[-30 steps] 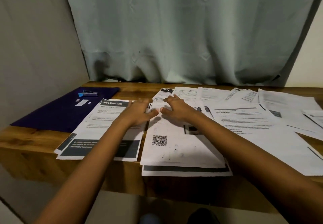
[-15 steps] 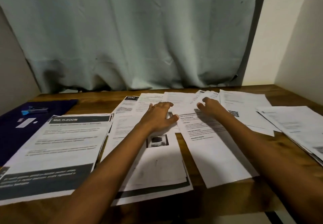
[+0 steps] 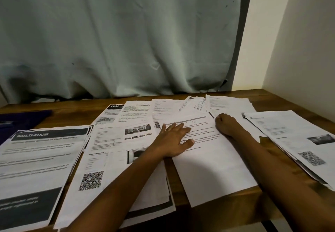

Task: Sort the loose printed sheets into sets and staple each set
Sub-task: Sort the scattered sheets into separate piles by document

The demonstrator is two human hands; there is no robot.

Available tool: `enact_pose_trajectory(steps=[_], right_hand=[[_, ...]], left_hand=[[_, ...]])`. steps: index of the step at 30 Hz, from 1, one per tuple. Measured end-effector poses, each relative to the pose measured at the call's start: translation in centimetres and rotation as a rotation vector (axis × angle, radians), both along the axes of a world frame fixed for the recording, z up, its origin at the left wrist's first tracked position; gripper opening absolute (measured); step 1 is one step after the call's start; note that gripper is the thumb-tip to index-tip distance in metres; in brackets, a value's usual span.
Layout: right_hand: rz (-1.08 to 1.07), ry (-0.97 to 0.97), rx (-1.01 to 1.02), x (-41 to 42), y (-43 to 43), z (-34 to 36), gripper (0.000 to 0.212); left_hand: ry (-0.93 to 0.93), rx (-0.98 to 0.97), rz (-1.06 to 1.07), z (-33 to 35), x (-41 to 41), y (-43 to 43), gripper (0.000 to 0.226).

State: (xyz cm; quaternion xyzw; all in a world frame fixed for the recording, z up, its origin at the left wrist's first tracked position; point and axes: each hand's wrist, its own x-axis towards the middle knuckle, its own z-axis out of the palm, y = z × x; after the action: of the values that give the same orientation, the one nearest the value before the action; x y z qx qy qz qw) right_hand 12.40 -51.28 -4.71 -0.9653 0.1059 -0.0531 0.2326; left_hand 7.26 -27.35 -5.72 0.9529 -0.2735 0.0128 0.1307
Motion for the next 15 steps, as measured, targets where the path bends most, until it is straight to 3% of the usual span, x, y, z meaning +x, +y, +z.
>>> enact_pose_trajectory(steps=[8,12,15], right_hand=[[0.114,-0.028,0.055,0.3,-0.6,1.2,0.039],[-0.06,-0.13,-0.012,2.0,-3.4,1.3,0.048],[-0.183,-0.051,-0.149,3.7,-5.3,1.2,0.052]], left_hand=[[-0.002,-0.027,0.031,-1.0,0.1,-0.1,0.059],[-0.007,-0.023,0.032,-1.1,0.2,0.0,0.059],[-0.006,-0.016,0.032,-1.1,0.3,-0.1,0.059]])
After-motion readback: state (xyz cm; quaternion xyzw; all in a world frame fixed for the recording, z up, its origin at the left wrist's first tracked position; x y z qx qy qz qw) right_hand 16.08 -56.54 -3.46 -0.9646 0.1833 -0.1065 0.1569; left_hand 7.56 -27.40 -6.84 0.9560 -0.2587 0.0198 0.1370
